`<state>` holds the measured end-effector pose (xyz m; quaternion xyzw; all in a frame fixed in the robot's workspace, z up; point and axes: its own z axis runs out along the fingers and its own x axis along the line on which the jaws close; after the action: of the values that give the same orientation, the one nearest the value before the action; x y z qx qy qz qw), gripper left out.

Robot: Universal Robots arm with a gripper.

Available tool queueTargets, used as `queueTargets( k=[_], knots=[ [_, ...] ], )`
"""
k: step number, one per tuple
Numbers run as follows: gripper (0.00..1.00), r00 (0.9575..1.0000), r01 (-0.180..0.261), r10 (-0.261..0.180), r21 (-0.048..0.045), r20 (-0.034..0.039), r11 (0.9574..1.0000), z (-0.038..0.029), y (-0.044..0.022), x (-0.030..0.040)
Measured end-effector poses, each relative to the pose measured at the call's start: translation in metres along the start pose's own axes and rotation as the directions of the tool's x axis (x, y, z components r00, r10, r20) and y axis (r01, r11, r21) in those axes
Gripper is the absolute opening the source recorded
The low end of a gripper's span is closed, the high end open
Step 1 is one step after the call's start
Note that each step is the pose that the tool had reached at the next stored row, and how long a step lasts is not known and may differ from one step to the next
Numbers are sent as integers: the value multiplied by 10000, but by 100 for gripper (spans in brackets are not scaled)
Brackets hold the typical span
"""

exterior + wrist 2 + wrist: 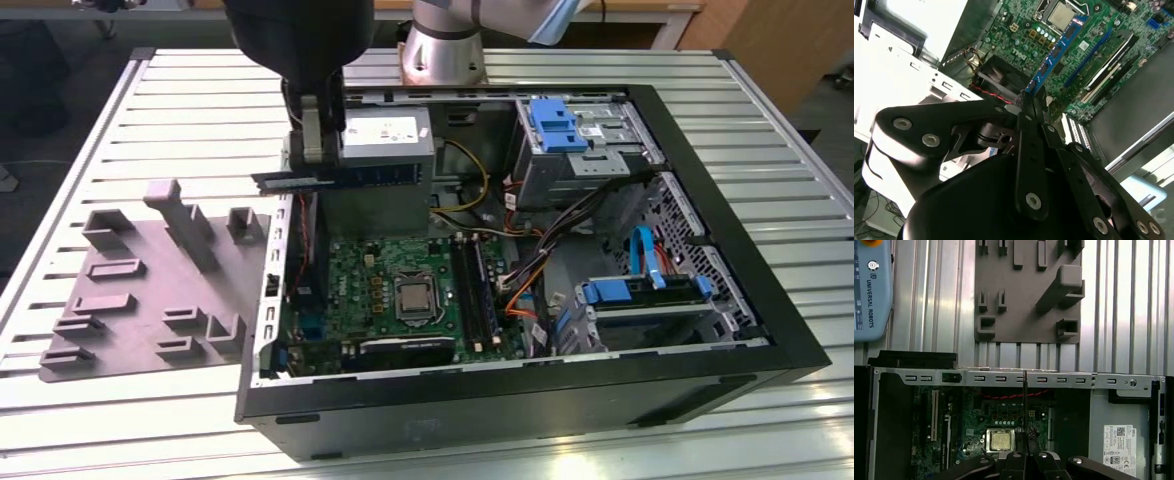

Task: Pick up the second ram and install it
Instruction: 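Pick up the second ram and move it above second insertion slot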

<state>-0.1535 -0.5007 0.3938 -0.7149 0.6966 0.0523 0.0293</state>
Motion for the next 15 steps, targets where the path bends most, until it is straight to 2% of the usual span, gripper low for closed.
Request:
queueTargets(
  k=[15],
  knots=[
    [11,10000,0,0,0,0,10000,-7,-227,5]
  ],
)
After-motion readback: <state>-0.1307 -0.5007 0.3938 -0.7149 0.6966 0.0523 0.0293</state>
